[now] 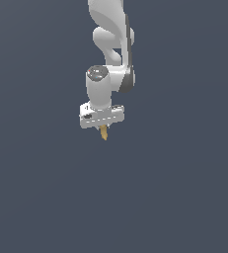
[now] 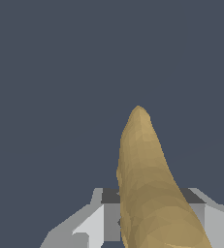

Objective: Pick up the object and move it to a goal position.

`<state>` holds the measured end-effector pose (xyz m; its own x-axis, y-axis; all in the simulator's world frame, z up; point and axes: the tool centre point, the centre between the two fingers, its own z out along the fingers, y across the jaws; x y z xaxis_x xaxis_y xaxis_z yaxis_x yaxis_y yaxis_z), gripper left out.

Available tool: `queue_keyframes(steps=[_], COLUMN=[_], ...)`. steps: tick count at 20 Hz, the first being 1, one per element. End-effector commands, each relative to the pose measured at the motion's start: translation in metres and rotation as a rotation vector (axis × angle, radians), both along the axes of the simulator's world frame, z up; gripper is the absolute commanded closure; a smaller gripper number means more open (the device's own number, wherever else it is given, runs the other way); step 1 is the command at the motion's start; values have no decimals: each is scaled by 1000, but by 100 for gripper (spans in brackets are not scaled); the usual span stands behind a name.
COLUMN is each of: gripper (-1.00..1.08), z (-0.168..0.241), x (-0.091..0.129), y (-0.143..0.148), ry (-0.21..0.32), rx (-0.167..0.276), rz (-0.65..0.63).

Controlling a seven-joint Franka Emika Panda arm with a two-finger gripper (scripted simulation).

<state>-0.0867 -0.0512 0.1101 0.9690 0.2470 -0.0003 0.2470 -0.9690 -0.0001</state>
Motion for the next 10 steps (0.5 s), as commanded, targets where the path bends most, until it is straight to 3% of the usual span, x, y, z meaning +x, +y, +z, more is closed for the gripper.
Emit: queue_keyframes(steps=[1,10], gripper=[108,108], z=[2,5], x=[-11,-26], y=[-4,-10], ry=[0,0], rx=[0,0], rz=[0,0])
